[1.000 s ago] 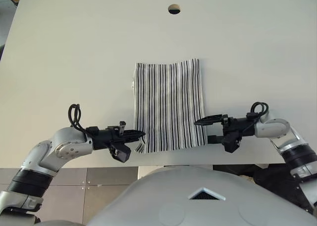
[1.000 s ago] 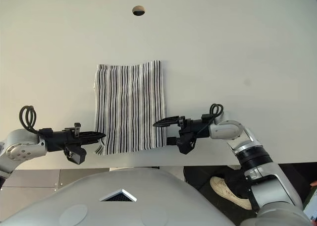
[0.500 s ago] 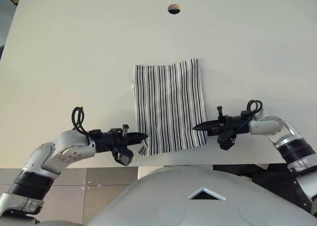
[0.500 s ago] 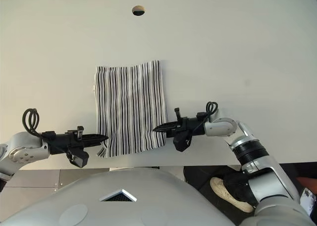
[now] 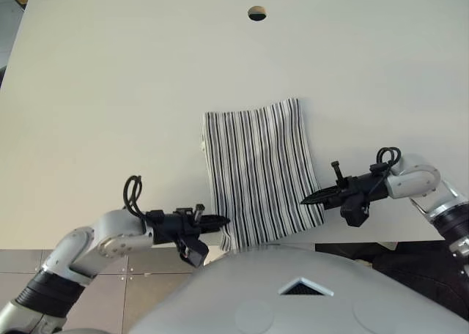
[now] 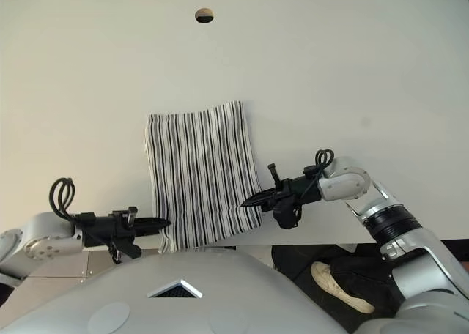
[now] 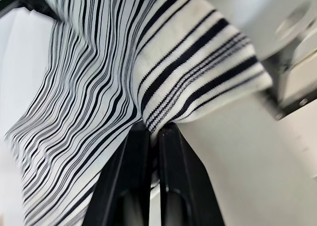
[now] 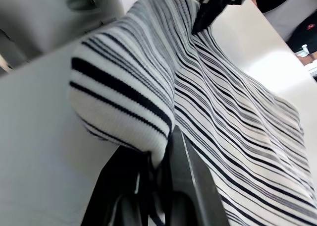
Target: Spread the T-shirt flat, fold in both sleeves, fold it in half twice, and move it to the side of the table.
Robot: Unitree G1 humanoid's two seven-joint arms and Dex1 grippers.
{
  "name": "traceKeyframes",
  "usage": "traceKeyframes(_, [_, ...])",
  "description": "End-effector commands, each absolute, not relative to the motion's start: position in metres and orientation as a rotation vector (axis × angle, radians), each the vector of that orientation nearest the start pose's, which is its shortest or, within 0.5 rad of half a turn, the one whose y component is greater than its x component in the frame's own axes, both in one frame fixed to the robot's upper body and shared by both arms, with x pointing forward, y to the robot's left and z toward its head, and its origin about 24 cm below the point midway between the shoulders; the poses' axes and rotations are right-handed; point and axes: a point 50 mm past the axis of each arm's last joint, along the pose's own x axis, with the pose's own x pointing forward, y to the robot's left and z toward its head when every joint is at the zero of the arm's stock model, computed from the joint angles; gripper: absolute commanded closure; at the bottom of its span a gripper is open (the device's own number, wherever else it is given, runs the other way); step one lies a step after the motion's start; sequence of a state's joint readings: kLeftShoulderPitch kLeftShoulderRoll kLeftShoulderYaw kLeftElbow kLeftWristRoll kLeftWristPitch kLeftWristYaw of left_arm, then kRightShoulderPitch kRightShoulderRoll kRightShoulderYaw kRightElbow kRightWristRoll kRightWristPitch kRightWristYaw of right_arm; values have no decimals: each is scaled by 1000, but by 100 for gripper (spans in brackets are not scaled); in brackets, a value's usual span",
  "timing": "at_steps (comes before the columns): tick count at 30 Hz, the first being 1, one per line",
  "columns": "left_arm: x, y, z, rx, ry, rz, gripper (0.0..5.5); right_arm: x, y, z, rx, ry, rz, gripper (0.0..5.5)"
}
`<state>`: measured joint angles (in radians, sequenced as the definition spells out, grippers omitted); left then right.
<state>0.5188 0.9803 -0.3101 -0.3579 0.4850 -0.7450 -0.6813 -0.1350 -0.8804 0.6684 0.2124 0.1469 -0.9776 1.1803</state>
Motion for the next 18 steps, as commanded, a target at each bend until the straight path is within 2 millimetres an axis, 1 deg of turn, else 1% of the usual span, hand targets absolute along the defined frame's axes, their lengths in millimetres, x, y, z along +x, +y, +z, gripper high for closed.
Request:
traceKeyframes(1, [61,158,47,996,-60,-1676,540,164,-181,41,-757,-119,1951,534])
traceKeyframes(3, [72,157,52,954,-62,-1627,540,164,-180,42,-731,-112,1919,534])
traceKeyframes(4, [81,160,54,953,-62,-1598,540,168,-179,43,-725,-114,1891,534])
traceKeyframes(7, [108,170,60,966,-64,-1477,540,186,-175,48,-728,-135,1807,534])
traceKeyframes(9, [127,181,64,979,-64,-1400,540,197,-176,53,-734,-143,1762,534])
traceKeyframes(11, [147,189,67,996,-82,-1383,540,195,-181,55,-732,-136,1702,534])
traceKeyframes(13, [166,193,68,1023,-106,-1405,540,190,-186,57,-730,-129,1637,534])
traceKeyframes(15, [174,194,67,1021,-121,-1421,540,192,-187,62,-727,-130,1587,534])
traceKeyframes(18, [179,190,66,949,-120,-1422,540,199,-186,70,-680,-122,1540,534])
